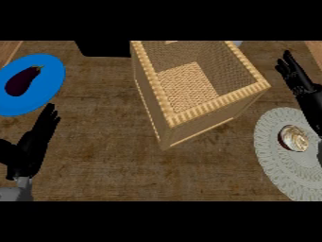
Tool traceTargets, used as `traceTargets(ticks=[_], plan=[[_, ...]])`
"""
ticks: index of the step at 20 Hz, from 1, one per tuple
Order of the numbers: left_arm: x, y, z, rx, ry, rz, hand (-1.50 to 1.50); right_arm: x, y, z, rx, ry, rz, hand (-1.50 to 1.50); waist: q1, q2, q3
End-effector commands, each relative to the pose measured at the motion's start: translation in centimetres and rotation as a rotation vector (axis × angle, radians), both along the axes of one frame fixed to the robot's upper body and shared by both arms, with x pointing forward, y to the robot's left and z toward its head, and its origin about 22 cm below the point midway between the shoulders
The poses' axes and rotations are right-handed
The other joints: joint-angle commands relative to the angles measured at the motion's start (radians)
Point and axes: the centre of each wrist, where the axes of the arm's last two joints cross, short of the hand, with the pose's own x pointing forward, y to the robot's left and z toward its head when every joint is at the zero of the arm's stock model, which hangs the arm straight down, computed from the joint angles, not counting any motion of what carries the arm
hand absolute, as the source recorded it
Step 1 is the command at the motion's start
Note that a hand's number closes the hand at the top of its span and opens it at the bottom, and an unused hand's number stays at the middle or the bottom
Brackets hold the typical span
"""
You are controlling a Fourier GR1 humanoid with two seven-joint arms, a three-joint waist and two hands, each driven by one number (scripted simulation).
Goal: Pick the cupcake from the placemat and place it in the basket
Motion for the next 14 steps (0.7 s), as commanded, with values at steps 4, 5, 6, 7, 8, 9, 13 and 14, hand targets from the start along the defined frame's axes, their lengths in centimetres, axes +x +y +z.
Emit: traceTargets(ticks=[4,5,6,7,8,9,13,14], plan=[[-1.7,3.6,-0.5,0.235,0.135,0.078,0.00,-2.2,3.2,2.8,0.354,-0.455,0.491,1.50,-0.068,-0.011,0.033],[-1.9,4.2,-0.5,0.274,0.161,0.085,0.00,-2.6,5.2,3.4,0.435,-0.535,0.602,1.50,-0.071,-0.019,0.039],[-2.4,4.7,-0.7,0.307,0.196,0.089,0.00,-2.8,6.1,4.6,0.506,-0.624,0.683,1.50,-0.072,-0.029,0.046],[-2.1,3.2,-1.2,0.212,0.167,0.061,0.00,-2.3,7.1,-0.1,0.837,-0.504,0.379,1.50,-0.056,0.010,0.105],[-3.5,4.5,-2.1,0.287,0.269,0.102,0.00,-3.5,5.0,8.4,0.274,-0.833,0.715,-1.50,-0.123,-0.052,0.033],[-3.8,4.8,-2.1,0.306,0.283,0.110,0.00,-4.3,4.4,7.9,0.259,-0.896,0.673,-1.50,-0.146,-0.045,0.034],[-5.5,6.1,-2.9,0.335,0.330,0.200,0.00,-7.4,-1.1,3.6,0.328,-1.101,0.091,-1.50,-0.241,-0.032,0.040],[-5.8,6.0,-3.1,0.326,0.340,0.205,0.00,-8.4,-2.7,2.0,0.312,-1.093,-0.051,-1.50,-0.253,-0.026,0.041]])
